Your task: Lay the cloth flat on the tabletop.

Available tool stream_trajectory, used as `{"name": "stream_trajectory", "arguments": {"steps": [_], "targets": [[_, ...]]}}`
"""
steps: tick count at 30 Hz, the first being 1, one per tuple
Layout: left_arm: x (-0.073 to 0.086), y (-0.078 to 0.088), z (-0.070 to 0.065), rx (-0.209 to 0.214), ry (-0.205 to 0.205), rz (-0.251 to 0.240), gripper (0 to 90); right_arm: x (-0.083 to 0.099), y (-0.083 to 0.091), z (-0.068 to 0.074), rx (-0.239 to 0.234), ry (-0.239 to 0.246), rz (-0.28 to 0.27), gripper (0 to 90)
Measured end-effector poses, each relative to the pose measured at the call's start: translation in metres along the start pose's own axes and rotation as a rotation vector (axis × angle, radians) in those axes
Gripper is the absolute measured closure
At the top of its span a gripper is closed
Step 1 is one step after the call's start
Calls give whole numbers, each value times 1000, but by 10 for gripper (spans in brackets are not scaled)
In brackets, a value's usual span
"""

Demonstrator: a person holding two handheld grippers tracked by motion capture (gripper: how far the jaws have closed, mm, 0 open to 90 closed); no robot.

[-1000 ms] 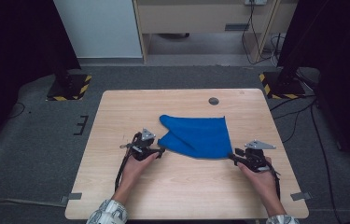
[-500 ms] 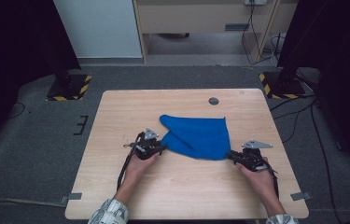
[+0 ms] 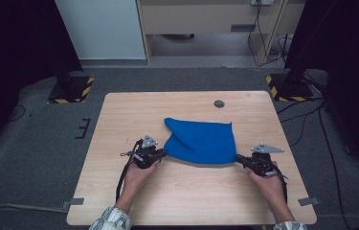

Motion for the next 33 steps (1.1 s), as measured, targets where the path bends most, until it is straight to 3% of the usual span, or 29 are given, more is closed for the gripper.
{"name": "stream_trajectory", "arguments": {"steps": [10, 14, 17, 22, 24, 29, 33], "targets": [[11, 16, -21, 16, -27, 13, 785, 2, 4, 3, -15, 6, 21, 887], [14, 10, -20, 22, -29, 27, 685, 6, 2, 1, -5, 6, 44, 757], [19, 6, -17, 15, -59, 60, 692, 10, 2, -2, 0, -11, 66, 650], [18, 9, -17, 49, -58, 44, 640, 15, 4, -3, 2, 13, 84, 539], [21, 10, -16, 37, -64, 48, 606, 18, 4, -3, 9, 22, 96, 519], [25, 11, -13, 44, -51, 55, 600, 18, 2, -3, 5, 37, 98, 517], [26, 8, -14, 57, -69, 69, 658, 16, 1, 0, -3, 53, 91, 632]]}}
Point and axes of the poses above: each handheld gripper's, and its own axes: y roughly backward along the jaws, x roughly out of its underside, z roughly to its left, the point moved 6 cm from there along -y, roughly forward along the jaws, and after that the axes turned 1 degree about -z, right-handed, at the moved point
